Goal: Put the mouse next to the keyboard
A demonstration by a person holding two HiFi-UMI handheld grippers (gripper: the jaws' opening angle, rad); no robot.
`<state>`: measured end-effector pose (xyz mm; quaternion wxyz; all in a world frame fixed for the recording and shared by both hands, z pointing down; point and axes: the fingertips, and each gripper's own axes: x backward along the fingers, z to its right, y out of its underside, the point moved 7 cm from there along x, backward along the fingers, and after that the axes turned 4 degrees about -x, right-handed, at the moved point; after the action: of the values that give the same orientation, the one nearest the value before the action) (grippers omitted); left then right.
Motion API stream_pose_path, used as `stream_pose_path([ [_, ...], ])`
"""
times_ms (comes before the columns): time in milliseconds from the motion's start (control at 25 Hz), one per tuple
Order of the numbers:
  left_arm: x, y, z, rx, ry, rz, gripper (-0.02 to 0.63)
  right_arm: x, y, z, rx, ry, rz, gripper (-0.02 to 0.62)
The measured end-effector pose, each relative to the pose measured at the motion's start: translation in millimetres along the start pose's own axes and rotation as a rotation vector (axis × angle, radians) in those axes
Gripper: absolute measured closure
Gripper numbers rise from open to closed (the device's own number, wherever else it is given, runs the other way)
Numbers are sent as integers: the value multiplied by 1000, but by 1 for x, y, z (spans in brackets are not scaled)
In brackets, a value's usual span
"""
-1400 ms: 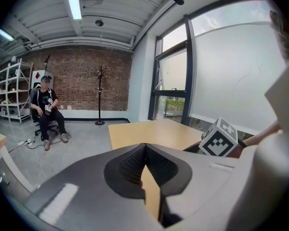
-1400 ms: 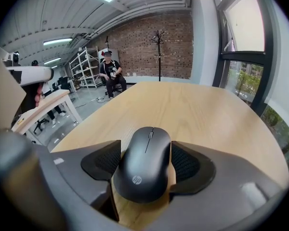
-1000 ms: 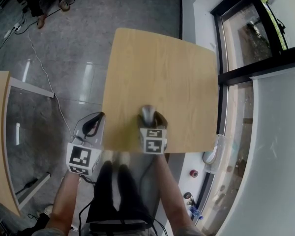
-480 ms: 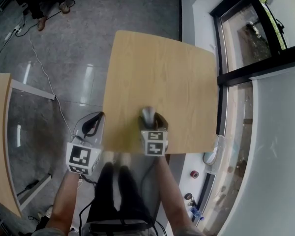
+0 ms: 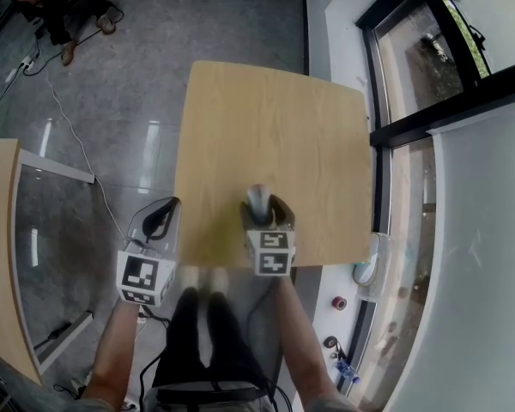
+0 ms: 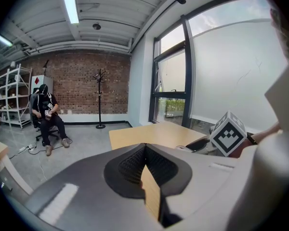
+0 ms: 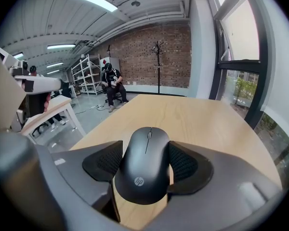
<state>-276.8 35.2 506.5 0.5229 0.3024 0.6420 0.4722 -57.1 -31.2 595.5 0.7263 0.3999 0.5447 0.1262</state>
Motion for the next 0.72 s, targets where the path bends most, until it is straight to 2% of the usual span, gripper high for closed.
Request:
stream_pose_path([
  [720, 26, -55, 17, -27, -8, 63, 607, 97, -61, 3, -4, 12, 166, 278],
])
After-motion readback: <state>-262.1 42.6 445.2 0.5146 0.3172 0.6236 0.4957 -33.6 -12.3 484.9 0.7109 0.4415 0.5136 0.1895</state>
